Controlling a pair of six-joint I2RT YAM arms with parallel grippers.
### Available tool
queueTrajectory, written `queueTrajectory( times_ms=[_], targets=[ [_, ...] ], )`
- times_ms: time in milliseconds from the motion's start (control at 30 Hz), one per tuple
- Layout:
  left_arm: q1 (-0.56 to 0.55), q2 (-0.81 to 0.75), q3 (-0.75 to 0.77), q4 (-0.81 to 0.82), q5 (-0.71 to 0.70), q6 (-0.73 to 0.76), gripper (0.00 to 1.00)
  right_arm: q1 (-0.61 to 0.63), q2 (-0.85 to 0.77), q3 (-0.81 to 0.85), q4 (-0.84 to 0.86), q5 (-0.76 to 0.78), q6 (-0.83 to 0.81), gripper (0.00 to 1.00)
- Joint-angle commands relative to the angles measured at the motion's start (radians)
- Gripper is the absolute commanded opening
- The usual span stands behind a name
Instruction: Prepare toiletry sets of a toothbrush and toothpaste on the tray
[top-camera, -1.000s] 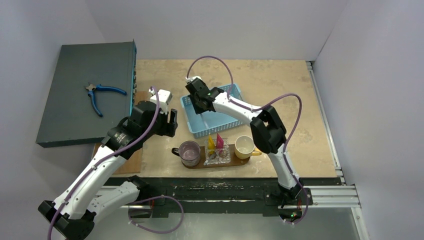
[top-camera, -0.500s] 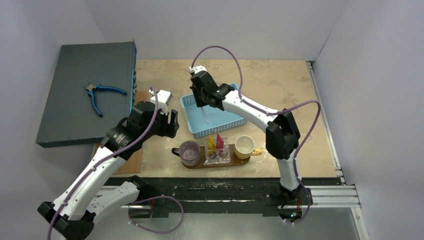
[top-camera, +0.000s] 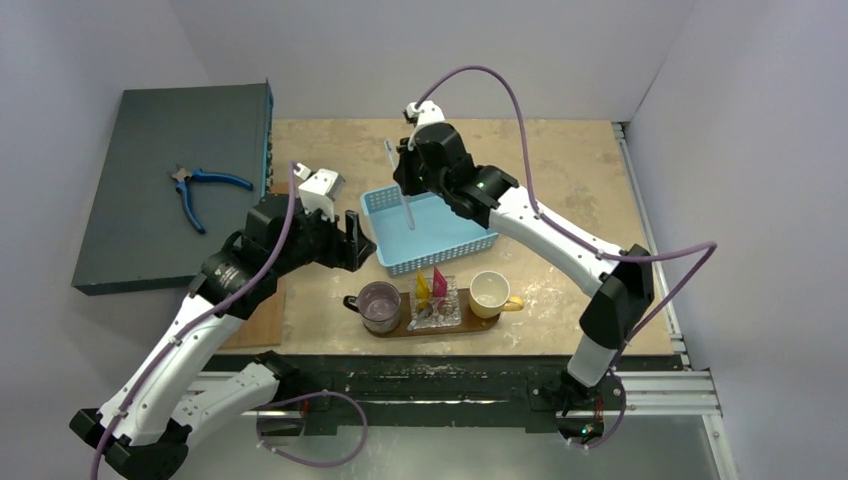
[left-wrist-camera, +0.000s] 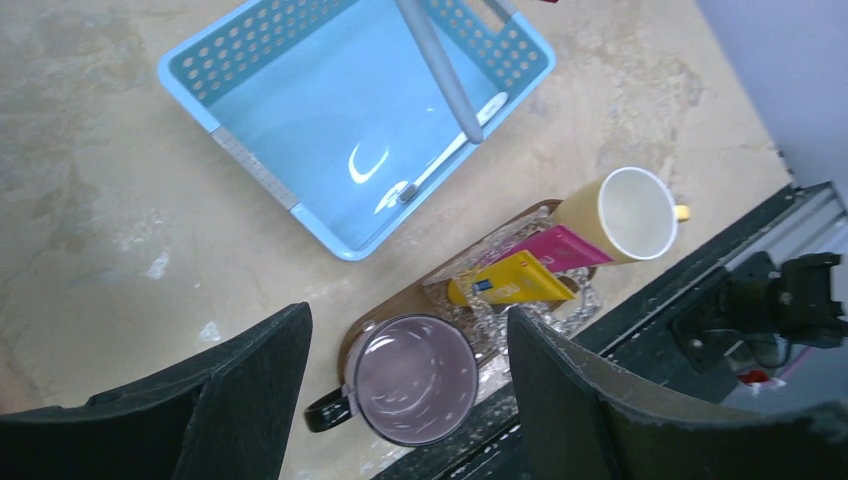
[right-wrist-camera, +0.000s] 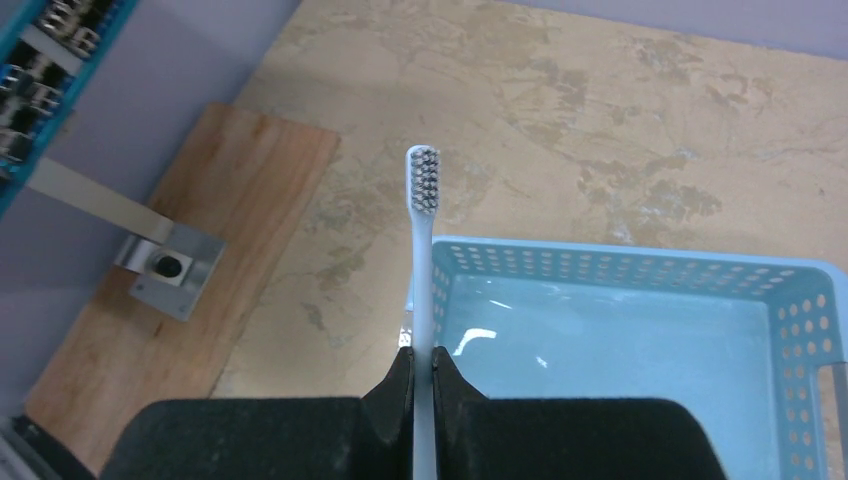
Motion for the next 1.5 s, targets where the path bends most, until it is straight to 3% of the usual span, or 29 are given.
queueTrajectory(
  times_ms=[0, 300, 867, 1067, 1233, 1367, 1467],
  targets=[
    [0.005, 0.006, 0.050, 0.082, 0.113, -0.081, 0.71, -0.003, -0.076, -0.049, 0.109, -0.081, 0.057, 0.00],
    [0.005, 0.036, 0.040, 0.175, 0.177, -0.202, 0.73, 0.020, -0.158, -0.078, 0.164, -0.126, 0.137, 0.00],
    [0.005, 0.085, 0.008, 0.263, 0.178, -0.333, 0.70, 0.119, -0.269, -0.120, 0.227, -0.037, 0.207, 0.00],
    [0.005, 0.075, 0.000, 0.272, 0.181, -0.339, 0.54, 0.139, -0.309, -0.159, 0.236, -0.009, 0.220, 0.00],
    [0.005, 0.069, -0.004, 0.272, 0.191, -0.332, 0.28, 0.153, -0.341, -0.189, 0.232, 0.010, 0.229, 0.00],
    [0.006, 0.059, -0.013, 0.280, 0.202, -0.328, 0.16, 0.161, -0.366, -0.214, 0.228, 0.024, 0.235, 0.00],
    [0.005, 0.050, -0.016, 0.280, 0.212, -0.317, 0.00, 0.162, -0.380, -0.226, 0.224, 0.026, 0.238, 0.00]
  ],
)
